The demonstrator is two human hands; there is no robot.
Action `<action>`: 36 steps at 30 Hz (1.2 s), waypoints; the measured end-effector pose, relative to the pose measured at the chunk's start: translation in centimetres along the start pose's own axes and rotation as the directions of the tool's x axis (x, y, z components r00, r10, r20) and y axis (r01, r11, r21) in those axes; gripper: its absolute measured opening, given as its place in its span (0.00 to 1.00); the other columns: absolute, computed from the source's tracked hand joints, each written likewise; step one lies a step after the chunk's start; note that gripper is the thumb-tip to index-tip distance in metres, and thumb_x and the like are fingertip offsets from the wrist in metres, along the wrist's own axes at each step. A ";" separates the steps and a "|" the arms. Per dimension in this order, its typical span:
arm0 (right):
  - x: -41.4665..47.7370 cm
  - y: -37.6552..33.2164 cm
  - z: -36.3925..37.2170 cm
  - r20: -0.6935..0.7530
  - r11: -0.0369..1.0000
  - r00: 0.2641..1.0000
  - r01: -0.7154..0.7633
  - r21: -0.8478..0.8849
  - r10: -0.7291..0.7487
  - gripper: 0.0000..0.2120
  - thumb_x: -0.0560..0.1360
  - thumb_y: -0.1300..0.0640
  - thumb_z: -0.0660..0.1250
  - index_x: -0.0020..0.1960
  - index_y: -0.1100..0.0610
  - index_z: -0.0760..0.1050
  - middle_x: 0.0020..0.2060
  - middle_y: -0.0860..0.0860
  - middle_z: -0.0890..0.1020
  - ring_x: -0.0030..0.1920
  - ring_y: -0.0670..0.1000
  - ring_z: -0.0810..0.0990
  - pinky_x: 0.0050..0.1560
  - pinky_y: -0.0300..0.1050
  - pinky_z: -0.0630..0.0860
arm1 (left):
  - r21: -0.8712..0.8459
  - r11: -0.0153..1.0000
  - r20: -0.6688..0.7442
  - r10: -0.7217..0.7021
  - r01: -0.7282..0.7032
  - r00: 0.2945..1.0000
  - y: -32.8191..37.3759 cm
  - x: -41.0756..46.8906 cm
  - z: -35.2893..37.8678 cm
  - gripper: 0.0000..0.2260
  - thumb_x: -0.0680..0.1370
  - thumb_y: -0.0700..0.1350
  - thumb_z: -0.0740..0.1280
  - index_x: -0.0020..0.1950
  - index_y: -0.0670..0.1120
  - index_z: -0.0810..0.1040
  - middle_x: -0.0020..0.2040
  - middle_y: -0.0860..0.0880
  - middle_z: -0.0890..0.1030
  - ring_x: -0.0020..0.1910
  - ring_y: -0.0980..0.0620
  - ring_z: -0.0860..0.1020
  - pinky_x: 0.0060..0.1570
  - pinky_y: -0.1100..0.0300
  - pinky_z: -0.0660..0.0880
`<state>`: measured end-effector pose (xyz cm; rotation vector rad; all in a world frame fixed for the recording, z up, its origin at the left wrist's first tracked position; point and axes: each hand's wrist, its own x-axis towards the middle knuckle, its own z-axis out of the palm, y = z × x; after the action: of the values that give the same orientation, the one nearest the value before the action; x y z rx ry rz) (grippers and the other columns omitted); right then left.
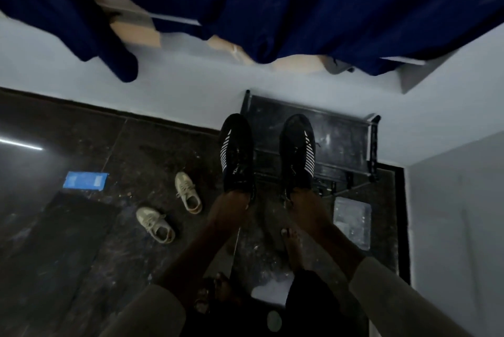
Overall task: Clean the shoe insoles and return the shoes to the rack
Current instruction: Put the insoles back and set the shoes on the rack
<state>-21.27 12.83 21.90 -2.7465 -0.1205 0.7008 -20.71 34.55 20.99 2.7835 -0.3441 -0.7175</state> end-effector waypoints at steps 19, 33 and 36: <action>12.3 22.6 -6.2 -0.003 0.965 0.970 -0.240 0.105 0.242 0.09 0.77 0.54 0.66 0.48 0.59 0.82 0.44 0.57 0.85 0.46 0.60 0.85 0.42 0.50 0.81 | -0.406 0.908 0.252 0.004 0.102 0.968 16.5 25.7 4.1 0.15 0.82 0.42 0.57 0.51 0.32 0.77 0.58 0.34 0.80 0.57 0.41 0.79 0.57 0.55 0.75; 15.7 27.8 -5.5 -0.005 0.959 0.962 -0.270 0.088 0.272 0.09 0.76 0.58 0.66 0.51 0.62 0.82 0.48 0.59 0.85 0.51 0.63 0.83 0.49 0.53 0.79 | -0.436 0.898 0.332 0.109 0.050 0.937 21.8 30.8 6.5 0.04 0.74 0.35 0.65 0.45 0.37 0.80 0.44 0.38 0.81 0.43 0.39 0.81 0.43 0.53 0.77; 15.5 27.9 -5.2 -0.008 0.956 0.960 -0.279 0.091 0.281 0.09 0.77 0.59 0.65 0.51 0.63 0.82 0.49 0.60 0.85 0.52 0.62 0.84 0.47 0.51 0.78 | -0.398 0.917 0.193 0.089 -0.005 0.977 22.8 31.0 6.7 0.11 0.82 0.41 0.61 0.55 0.37 0.79 0.54 0.36 0.81 0.54 0.37 0.78 0.52 0.51 0.74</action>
<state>-5.04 -12.73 10.56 -2.7102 0.3049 0.7287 -1.40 3.00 8.36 2.3174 -0.2672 -0.9521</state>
